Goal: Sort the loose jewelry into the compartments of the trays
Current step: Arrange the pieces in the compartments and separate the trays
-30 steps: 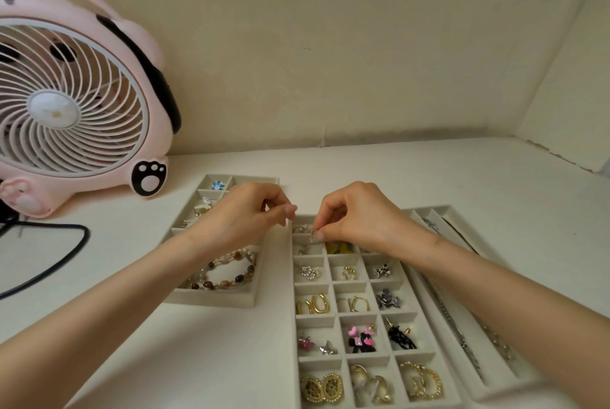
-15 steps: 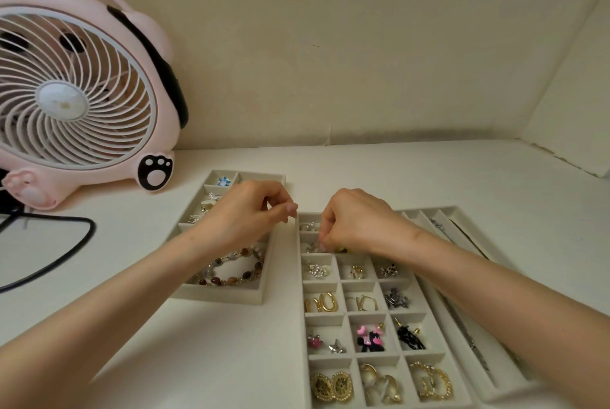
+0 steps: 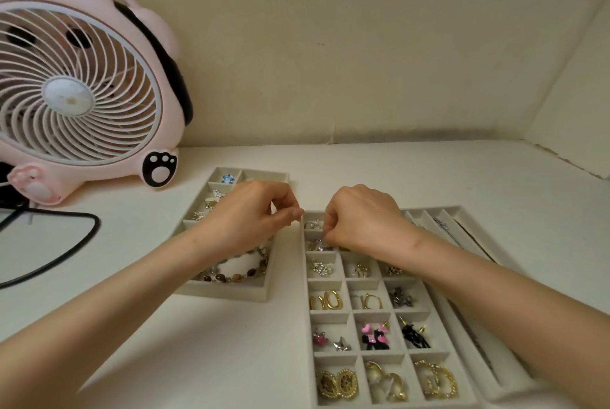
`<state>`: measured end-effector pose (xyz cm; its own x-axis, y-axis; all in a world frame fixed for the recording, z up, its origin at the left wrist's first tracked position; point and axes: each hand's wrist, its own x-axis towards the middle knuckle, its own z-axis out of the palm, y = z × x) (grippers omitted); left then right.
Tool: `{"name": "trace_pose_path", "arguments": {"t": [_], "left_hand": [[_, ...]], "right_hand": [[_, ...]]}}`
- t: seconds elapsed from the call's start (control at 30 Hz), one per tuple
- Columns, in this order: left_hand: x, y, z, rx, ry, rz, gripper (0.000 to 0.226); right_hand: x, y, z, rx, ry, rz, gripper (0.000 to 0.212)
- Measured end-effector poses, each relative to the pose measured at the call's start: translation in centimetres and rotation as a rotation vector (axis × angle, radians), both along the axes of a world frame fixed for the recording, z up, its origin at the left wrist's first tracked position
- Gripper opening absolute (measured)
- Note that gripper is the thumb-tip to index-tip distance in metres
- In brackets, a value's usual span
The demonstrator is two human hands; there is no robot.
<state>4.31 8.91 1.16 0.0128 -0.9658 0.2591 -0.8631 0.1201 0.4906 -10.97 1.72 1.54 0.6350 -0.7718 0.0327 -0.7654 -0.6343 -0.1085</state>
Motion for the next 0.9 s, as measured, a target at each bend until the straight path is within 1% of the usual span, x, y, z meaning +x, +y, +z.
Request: {"name": "trace_pose_path", "arguments": {"t": [0.13,0.2,0.3,0.37,0.47,0.63,0.73,0.9], "left_hand": [[0.1,0.3,0.1,0.058,-0.016,-0.039,0.008],[0.1,0.4,0.2,0.059,-0.019,-0.041,0.004],[-0.1,0.5,0.3,0.077,-0.020,-0.067,0.003],[-0.3,0.4,0.2,0.099,-0.026,-0.087,0.006],[-0.7,0.3,0.0,0.115,-0.059,-0.098,0.008],[-1.4,0.1,-0.3,0.087,-0.147,-0.109,0.008],[-1.7,0.1,-0.4,0.060,-0.206,-0.108,0.007],[-2.1,0.2,-0.4,0.018,-0.329,-0.081,0.005]], "right_hand": [[-1.3,-0.1,1.1,0.051,-0.118,0.024,0.012],[-1.9,0.1,1.6,0.122,-0.191,0.069,0.010],[-2.5,0.8,1.7,0.230,-0.188,0.158,0.009],[-2.7,1.5,1.4,0.219,-0.140,0.186,0.007],[-2.8,2.1,0.6,0.107,-0.080,0.199,0.009],[-2.5,2.4,-0.1,0.031,-0.052,0.208,0.009],[-2.5,2.3,0.0,0.047,-0.057,0.206,0.010],[-3.5,1.7,1.4,0.178,-0.185,0.169,0.006]]}}
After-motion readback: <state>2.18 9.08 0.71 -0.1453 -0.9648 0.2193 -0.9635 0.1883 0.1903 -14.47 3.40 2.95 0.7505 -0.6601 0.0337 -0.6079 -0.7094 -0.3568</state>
